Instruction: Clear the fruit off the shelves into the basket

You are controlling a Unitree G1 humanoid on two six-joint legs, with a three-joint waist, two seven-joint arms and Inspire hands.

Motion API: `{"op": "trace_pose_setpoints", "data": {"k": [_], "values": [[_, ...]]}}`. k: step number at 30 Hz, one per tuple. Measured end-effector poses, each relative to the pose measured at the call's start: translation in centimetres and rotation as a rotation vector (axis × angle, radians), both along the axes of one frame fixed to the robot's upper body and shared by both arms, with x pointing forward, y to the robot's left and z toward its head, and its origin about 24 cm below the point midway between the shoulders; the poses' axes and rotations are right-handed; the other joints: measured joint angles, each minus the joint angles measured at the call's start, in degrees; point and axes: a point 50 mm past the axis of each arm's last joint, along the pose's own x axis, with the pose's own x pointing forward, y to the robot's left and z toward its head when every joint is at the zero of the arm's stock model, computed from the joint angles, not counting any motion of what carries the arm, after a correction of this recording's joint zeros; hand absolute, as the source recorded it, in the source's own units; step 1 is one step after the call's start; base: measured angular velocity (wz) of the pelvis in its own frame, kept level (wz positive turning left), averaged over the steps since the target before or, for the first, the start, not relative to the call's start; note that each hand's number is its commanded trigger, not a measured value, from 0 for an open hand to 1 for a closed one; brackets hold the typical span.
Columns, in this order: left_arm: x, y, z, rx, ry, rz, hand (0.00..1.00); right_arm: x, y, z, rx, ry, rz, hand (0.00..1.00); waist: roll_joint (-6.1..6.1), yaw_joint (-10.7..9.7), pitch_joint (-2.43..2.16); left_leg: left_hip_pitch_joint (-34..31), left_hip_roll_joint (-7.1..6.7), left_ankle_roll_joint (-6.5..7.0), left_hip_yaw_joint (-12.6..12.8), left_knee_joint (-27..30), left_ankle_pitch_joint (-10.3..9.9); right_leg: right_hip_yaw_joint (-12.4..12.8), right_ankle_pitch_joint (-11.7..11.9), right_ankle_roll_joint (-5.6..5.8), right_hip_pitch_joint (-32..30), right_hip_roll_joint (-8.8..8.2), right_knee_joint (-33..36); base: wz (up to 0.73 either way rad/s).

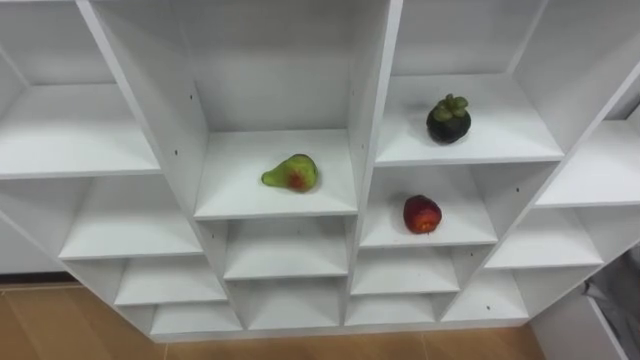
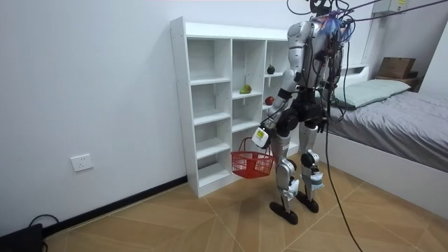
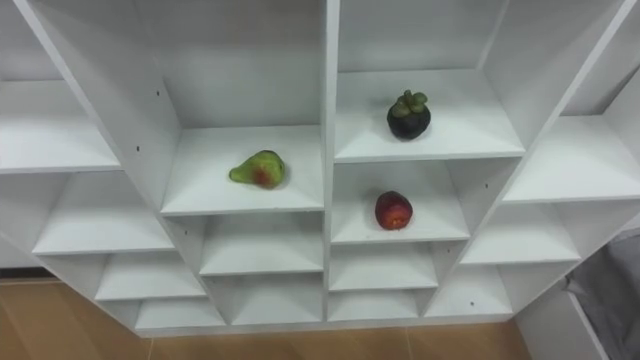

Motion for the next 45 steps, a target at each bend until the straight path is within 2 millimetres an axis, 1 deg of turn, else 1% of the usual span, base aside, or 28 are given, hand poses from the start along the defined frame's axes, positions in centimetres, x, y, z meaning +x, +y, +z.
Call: {"op": "trace_pose_setpoints", "data": {"k": [10, 12, 14, 16, 18, 19, 21, 23, 28, 30, 33, 34, 35, 36, 38, 39, 41, 43, 45], "values": [[1.3, 0.0, 0.2, -0.005, -0.057, 0.009, 1.00, 1.8, -0.1, 0.7, -0.034, -0.118, 0.025, 0.00, 0.06, 0.00, -0.06, 0.01, 0.00, -0.01, 0.28, -0.09, -0.01, -0.10, 0.01, 0.00, -0.03, 0.01, -0.07, 0.00], [1.4, 0.0, 0.2, -0.003, -0.070, 0.004, 1.00, 2.4, -0.1, 1.0, -0.048, -0.158, 0.042, 0.00, 0.03, 0.06, -0.06, 0.03, 0.01, -0.02, 0.37, -0.13, -0.01, -0.05, 0.01, 0.00, -0.15, 0.02, 0.00, -0.03], [1.6, -0.1, 0.2, -0.004, -0.076, -0.006, 1.00, 3.7, 0.0, 1.6, -0.079, -0.219, 0.099, 0.00, 0.01, -0.11, -0.08, 0.05, 0.03, -0.02, 0.37, -0.12, -0.01, 0.06, 0.01, 0.00, -0.33, 0.01, 0.20, -0.06], [1.8, -0.1, 0.3, -0.004, -0.088, -0.008, 1.00, 4.9, 0.1, 2.5, -0.105, -0.287, 0.151, 0.00, -0.09, -0.22, -0.07, 0.03, 0.03, -0.01, 0.41, -0.12, -0.01, 0.25, 0.01, 0.00, -0.44, 0.01, 0.29, -0.02], [2.0, -0.1, 0.4, -0.001, -0.105, -0.011, 1.00, 6.7, 0.3, 4.1, -0.151, -0.410, 0.215, 0.00, -0.02, -0.16, -0.11, 0.04, 0.10, -0.01, 0.81, -0.13, -0.01, 0.87, 0.01, 0.00, -0.67, 0.06, 0.48, -0.08], [2.1, -0.1, 0.4, -0.001, -0.109, -0.012, 1.00, 7.2, 0.4, 4.5, -0.161, -0.437, 0.227, 0.00, -0.03, -0.12, -0.12, 0.03, 0.10, -0.01, 0.87, -0.12, -0.01, 0.98, 0.01, 0.00, -0.75, 0.07, 0.52, -0.08], [2.2, 0.0, 0.5, -0.002, -0.116, -0.017, 1.00, 8.6, 0.8, 6.1, -0.198, -0.539, 0.284, 0.00, 0.06, -0.16, -0.15, 0.04, 0.09, -0.01, 1.02, -0.13, -0.01, 1.29, 0.01, 0.00, -0.91, 0.08, 0.61, -0.06], [2.3, 0.1, 0.5, 0.000, -0.122, -0.019, 1.00, 9.1, 1.1, 7.0, -0.222, -0.601, 0.312, 0.00, 0.11, -0.16, -0.21, 0.05, 0.07, -0.01, 1.02, -0.17, -0.01, 1.28, 0.01, 0.00, -0.92, 0.06, 0.62, -0.02], [2.5, 0.1, 0.6, 0.001, -0.138, -0.021, 1.00, 9.2, 1.8, 8.9, -0.255, -0.707, 0.328, 0.00, 0.33, -0.15, -0.41, -0.15, 0.10, -0.01, 1.57, -0.47, 0.00, 1.42, 0.01, 0.00, -1.55, 0.11, 0.78, -0.04], [2.7, 0.1, 0.6, 0.002, -0.148, -0.023, 1.00, 9.7, 2.0, 9.9, -0.263, -0.758, 0.333, 0.00, 0.42, -0.37, -0.37, -0.38, 0.10, -0.01, 1.61, -0.50, 0.00, 1.51, 0.03, 0.01, -1.85, 0.10, 0.88, -0.05], [2.9, 0.0, 0.7, -0.004, -0.160, -0.024, 1.00, 10.8, 2.3, 12.1, -0.274, -0.875, 0.341, 0.00, 0.49, -0.94, -0.36, -0.81, 0.13, 0.00, 1.81, -0.51, 0.00, 1.90, 0.08, 0.01, -2.33, 0.14, 1.14, -0.01], [2.8, 0.0, 0.7, -0.007, -0.160, -0.028, 1.00, 11.0, 2.4, 12.4, -0.273, -0.894, 0.340, 0.00, 0.52, -1.11, -0.36, -0.82, 0.13, 0.00, 1.83, -0.51, 0.00, 2.05, 0.08, 0.01, -2.36, 0.14, 1.17, -0.03], [2.8, -0.1, 0.6, -0.012, -0.158, -0.044, 1.00, 11.3, 2.6, 13.1, -0.277, -0.928, 0.346, 0.00, 0.60, -1.22, -0.33, -0.88, 0.16, 0.00, 1.94, -0.54, 0.00, 2.23, 0.08, 0.01, -2.47, 0.18, 1.29, -0.06], [2.8, -0.1, 0.6, -0.017, -0.162, -0.048, 1.00, 11.7, 2.9, 13.8, -0.276, -0.968, 0.354, 0.00, 0.79, -1.26, -0.20, -0.93, 0.29, 0.00, 2.47, -0.59, 0.00, 2.46, 0.08, 0.01, -2.56, 0.26, 1.73, -0.09], [2.7, -0.1, 0.6, -0.018, -0.163, -0.047, 1.00, 12.2, 3.4, 14.8, -0.273, -1.020, 0.370, 0.00, 1.02, -1.28, -0.08, -0.93, 0.39, -0.01, 3.06, -0.74, 0.00, 3.05, 0.13, -0.07, -2.74, 0.41, 1.75, -0.14], [2.6, -0.2, 0.6, -0.019, -0.162, -0.047, 1.00, 12.3, 3.5, 15.2, -0.275, -1.039, 0.375, 0.00, 1.09, -1.28, -0.15, -0.93, 0.42, -0.01, 3.17, -0.81, 0.00, 3.15, 0.19, -0.08, -2.83, 0.46, 1.76, -0.18], [2.3, -0.3, 0.6, -0.025, -0.163, -0.049, 1.00, 12.8, 3.8, 16.8, -0.296, -1.124, 0.373, 0.00, 1.80, -1.55, -0.18, -0.93, 0.48, 0.00, 3.34, -0.84, 0.00, 3.34, 0.46, -0.06, -3.28, 0.53, 1.76, -0.11], [1.9, -0.2, 0.6, -0.024, -0.159, -0.049, 1.00, 13.1, 4.0, 17.8, -0.315, -1.183, 0.360, 0.00, 2.07, -1.57, -0.31, -0.88, 0.48, 0.00, 3.33, -0.83, 0.00, 3.30, 0.47, -0.06, -3.17, 0.53, 1.78, 0.00], [2.0, -0.1, 0.6, -0.027, -0.164, -0.053, 1.00, 13.4, 4.1, 18.5, -0.335, -1.228, 0.345, 0.00, 2.10, -1.56, -0.31, -0.81, 0.55, -0.01, 3.31, -0.80, 0.01, 3.17, 0.48, -0.07, -3.41, 0.58, 1.78, 0.00]]}}
